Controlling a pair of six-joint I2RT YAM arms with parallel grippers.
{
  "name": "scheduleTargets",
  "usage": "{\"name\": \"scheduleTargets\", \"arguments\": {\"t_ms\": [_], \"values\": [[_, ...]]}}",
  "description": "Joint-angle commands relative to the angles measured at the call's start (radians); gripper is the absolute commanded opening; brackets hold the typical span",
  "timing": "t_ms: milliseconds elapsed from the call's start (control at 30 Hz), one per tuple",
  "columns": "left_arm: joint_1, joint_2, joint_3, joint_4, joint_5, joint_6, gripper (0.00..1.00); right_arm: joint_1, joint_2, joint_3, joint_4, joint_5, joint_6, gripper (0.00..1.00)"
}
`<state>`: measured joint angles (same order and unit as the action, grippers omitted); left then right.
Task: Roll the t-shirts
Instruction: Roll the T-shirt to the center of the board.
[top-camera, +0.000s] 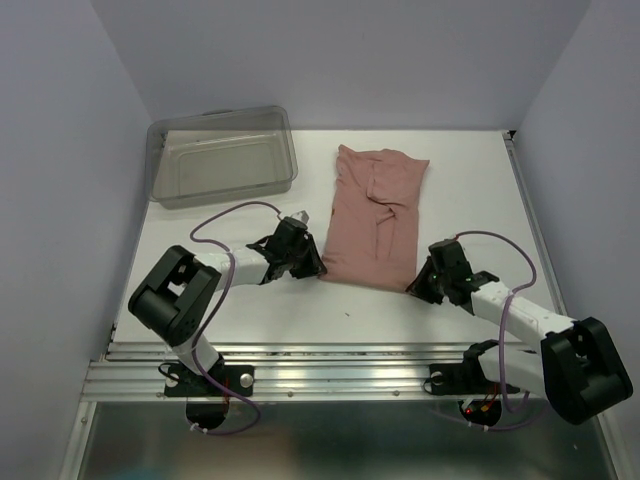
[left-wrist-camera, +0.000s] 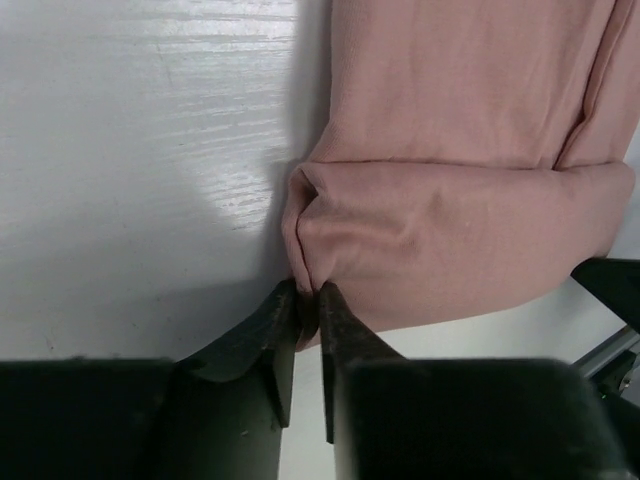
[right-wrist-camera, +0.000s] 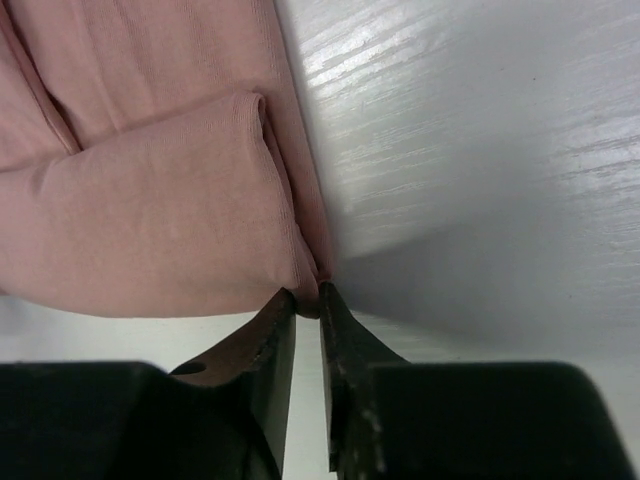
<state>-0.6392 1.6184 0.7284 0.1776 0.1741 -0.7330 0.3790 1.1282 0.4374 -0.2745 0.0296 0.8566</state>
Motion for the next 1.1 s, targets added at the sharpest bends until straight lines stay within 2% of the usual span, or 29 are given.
{"name": "scheduleTargets", "arguments": {"t_ms": [0, 100, 267, 433, 500, 633, 733, 767, 833, 900, 1067], "values": [[0.001, 0.035, -0.032, -0.035, -0.002, 0.027, 0.18, -0.008, 0.007, -0.026, 0.055, 0.029, 0.002, 0.19], [0.001, 0.029, -0.030, -0.041, -0.005, 0.027, 0.00, -0.017, 0.007, -0.045, 0.058, 0.029, 0.002, 0.10], [-0.001, 0.017, -0.035, -0.044, 0.001, 0.023, 0.00, -0.017, 0.028, -0.045, 0.057, 0.020, -0.020, 0.01], [-0.002, 0.003, -0.041, -0.052, -0.002, 0.009, 0.00, -0.017, 0.027, -0.048, 0.049, 0.009, -0.030, 0.01], [-0.002, -0.006, -0.046, -0.055, -0.004, 0.004, 0.00, -0.017, 0.018, -0.049, 0.041, 0.009, -0.030, 0.06], [-0.005, -0.029, -0.050, -0.064, -0.008, -0.005, 0.00, -0.017, -0.002, -0.037, 0.005, 0.021, -0.025, 0.23], [-0.007, -0.054, -0.052, -0.076, -0.018, -0.008, 0.17, -0.017, -0.034, -0.031, -0.020, 0.041, -0.018, 0.34], [-0.010, -0.063, -0.052, -0.088, -0.022, -0.006, 0.31, -0.017, -0.042, -0.025, -0.034, 0.052, -0.007, 0.41], [-0.008, -0.075, -0.052, -0.098, -0.031, -0.005, 0.46, -0.017, -0.067, -0.022, -0.045, 0.058, 0.015, 0.50], [-0.008, -0.081, -0.052, -0.110, -0.041, -0.002, 0.55, -0.017, -0.080, -0.020, -0.045, 0.055, 0.030, 0.50], [-0.010, -0.104, -0.057, -0.122, -0.045, -0.003, 0.61, -0.017, -0.079, -0.016, -0.043, 0.055, 0.045, 0.50]]}}
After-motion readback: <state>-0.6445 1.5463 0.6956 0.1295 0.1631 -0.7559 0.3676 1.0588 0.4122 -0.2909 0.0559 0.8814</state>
